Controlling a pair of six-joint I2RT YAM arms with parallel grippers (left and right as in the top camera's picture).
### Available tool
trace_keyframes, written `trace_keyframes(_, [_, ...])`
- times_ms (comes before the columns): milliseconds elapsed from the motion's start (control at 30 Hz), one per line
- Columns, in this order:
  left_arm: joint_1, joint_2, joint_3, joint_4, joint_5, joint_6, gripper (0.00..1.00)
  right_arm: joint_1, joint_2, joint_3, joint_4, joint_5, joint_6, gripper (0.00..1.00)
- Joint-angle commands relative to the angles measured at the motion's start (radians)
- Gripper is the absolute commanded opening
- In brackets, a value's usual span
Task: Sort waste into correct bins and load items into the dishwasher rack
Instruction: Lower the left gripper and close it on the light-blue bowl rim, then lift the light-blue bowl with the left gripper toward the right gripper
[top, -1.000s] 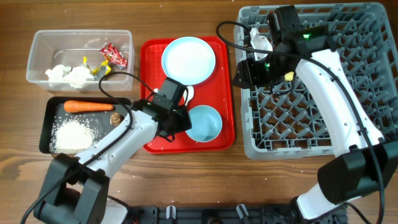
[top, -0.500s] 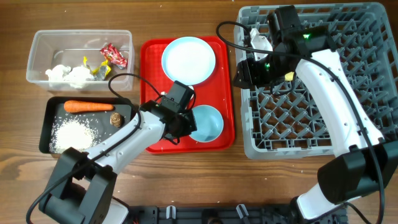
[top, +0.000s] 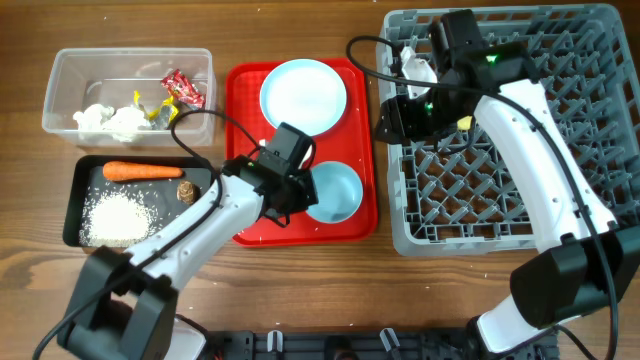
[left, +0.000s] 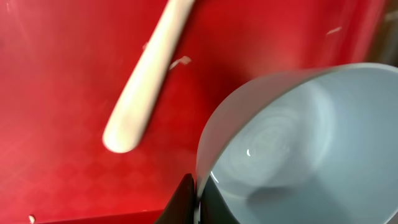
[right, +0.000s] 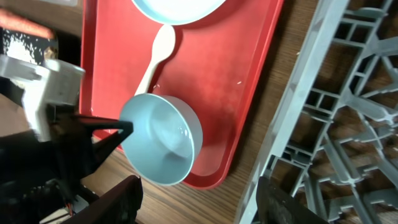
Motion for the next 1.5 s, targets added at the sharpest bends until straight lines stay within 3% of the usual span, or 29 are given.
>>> trace_keyframes(0, [0.002,-0.049,0.048,-0.003,-0.010,0.019,0.04,0.057,-0.012,0.020,0.000,-0.019,-0.032,0.61])
trace_keyframes(333, [0.008,-0.050,0.091,-0.036,-0.009,0.035,0.04,0.174,-0.008,0.016,0.006,0.074,-0.030,0.61])
trace_keyframes(533, [0.011,-0.050,0.133,-0.079,-0.009,0.072,0.04,0.192,0.010,0.015,0.007,0.226,0.002,0.61])
trace_keyframes(1000, [0.074,-0.098,0.158,-0.106,0.134,0.072,0.04,0.192,0.014,-0.020,0.041,0.155,0.021,0.56])
trace_keyframes(1467, [0.074,-0.100,0.158,-0.108,0.138,0.072,0.04,0.192,0.014,-0.147,0.154,0.138,0.023,0.48])
